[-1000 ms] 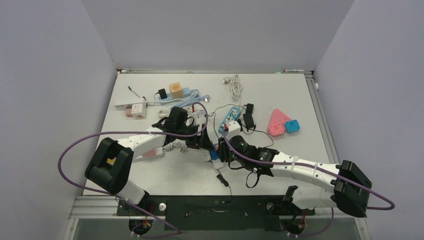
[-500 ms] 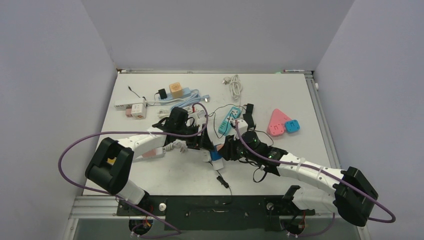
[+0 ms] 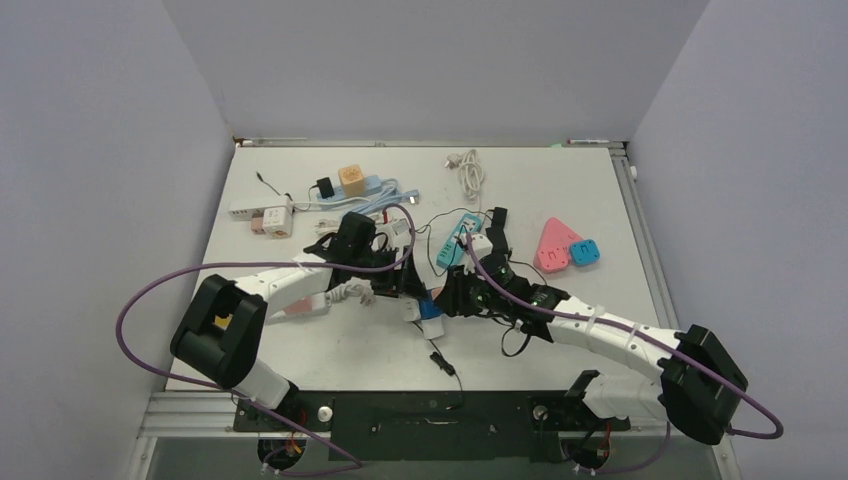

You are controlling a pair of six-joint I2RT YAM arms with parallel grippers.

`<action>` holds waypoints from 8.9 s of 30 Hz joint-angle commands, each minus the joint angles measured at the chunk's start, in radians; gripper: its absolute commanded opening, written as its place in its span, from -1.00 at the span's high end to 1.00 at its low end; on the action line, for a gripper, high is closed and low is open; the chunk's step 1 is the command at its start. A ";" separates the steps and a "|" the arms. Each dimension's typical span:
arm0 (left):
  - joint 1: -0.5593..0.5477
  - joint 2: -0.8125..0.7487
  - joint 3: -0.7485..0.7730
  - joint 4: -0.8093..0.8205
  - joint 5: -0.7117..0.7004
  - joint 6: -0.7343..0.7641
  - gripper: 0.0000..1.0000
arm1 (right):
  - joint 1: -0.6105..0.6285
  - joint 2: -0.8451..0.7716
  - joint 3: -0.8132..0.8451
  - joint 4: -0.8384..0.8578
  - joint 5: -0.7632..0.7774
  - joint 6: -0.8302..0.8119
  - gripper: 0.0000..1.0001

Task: Pull the plug off the socket
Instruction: Remove the plug from the socket, then place the plug at the center of the board.

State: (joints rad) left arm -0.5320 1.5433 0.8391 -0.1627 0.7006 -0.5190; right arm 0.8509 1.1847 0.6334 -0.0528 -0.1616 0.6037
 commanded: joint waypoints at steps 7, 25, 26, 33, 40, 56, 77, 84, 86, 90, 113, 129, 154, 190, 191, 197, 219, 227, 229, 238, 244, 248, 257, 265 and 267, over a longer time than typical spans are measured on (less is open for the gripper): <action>-0.025 0.022 0.058 0.056 0.028 0.000 0.96 | 0.065 0.075 0.171 -0.019 0.009 0.081 0.89; -0.024 0.035 0.064 0.038 0.018 0.004 0.98 | 0.198 0.165 0.311 -0.157 0.185 0.069 0.89; -0.025 0.035 0.064 0.038 0.018 0.006 0.98 | 0.186 0.155 0.300 -0.141 0.158 0.070 0.89; -0.025 0.039 0.067 0.027 0.008 0.014 0.99 | 0.099 0.059 0.207 0.016 -0.058 0.064 0.89; -0.025 0.049 0.071 0.021 0.008 0.016 1.00 | 0.030 -0.012 0.154 0.099 -0.220 0.057 0.89; -0.025 0.056 0.073 0.013 -0.002 0.020 1.00 | -0.020 0.004 0.156 0.057 -0.245 0.077 0.89; -0.026 0.059 0.077 -0.001 -0.019 0.025 1.00 | 0.132 0.191 0.418 -0.342 0.143 0.168 0.89; -0.026 0.059 0.077 -0.004 -0.023 0.026 1.00 | 0.200 0.275 0.512 -0.429 0.255 0.160 0.89; -0.026 0.060 0.078 -0.004 -0.024 0.028 1.00 | 0.204 0.280 0.521 -0.438 0.266 0.159 0.89; -0.026 0.060 0.077 -0.004 -0.025 0.027 1.00 | 0.204 0.260 0.511 -0.420 0.259 0.153 0.89; -0.025 0.077 0.084 -0.017 -0.032 0.030 1.00 | -0.023 0.046 0.298 -0.141 -0.234 0.096 0.89; -0.025 0.072 0.087 -0.027 -0.046 0.037 1.00 | -0.118 -0.004 0.215 -0.067 -0.358 0.131 0.89; -0.022 0.102 0.101 -0.073 -0.091 0.045 1.00 | 0.081 0.126 0.434 -0.436 0.173 0.121 0.89; -0.008 0.089 0.105 -0.098 -0.150 0.050 1.00 | -0.094 0.022 0.332 -0.252 -0.224 0.028 0.89; -0.007 0.089 0.105 -0.098 -0.153 0.050 1.00 | -0.099 0.022 0.331 -0.255 -0.224 0.026 0.89; -0.005 0.087 0.103 -0.097 -0.154 0.050 1.00 | -0.122 0.007 0.340 -0.302 -0.185 0.011 0.89; 0.049 -0.044 0.066 -0.003 -0.084 0.039 1.00 | -0.242 0.036 0.520 -0.687 0.509 -0.112 0.89; 0.049 -0.052 0.067 0.002 -0.075 0.038 1.00 | -0.505 0.192 0.471 -0.443 0.196 -0.201 0.89; 0.049 -0.054 0.069 0.002 -0.076 0.038 1.00 | -0.558 0.251 0.474 -0.395 0.111 -0.219 0.89; 0.050 -0.077 0.077 -0.009 -0.089 0.047 1.00 | -0.652 0.494 0.553 -0.332 0.026 -0.256 0.83; 0.050 -0.088 0.080 -0.018 -0.095 0.056 1.00 | -0.668 0.582 0.583 -0.319 0.011 -0.263 0.79; 0.050 -0.090 0.080 -0.017 -0.095 0.056 1.00 | -0.667 0.599 0.593 -0.309 0.011 -0.261 0.74; 0.050 -0.092 0.080 -0.016 -0.088 0.056 1.00 | -0.667 0.643 0.610 -0.295 -0.010 -0.269 0.51; 0.050 -0.094 0.081 -0.015 -0.087 0.056 1.00 | -0.668 0.664 0.626 -0.287 -0.030 -0.265 0.13; 0.050 -0.094 0.080 -0.015 -0.087 0.056 1.00 | -0.668 0.669 0.633 -0.291 -0.031 -0.268 -0.01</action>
State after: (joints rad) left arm -0.4889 1.5055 0.8925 -0.2291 0.5789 -0.4629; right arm 0.1890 1.8462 1.2148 -0.3786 -0.1738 0.3477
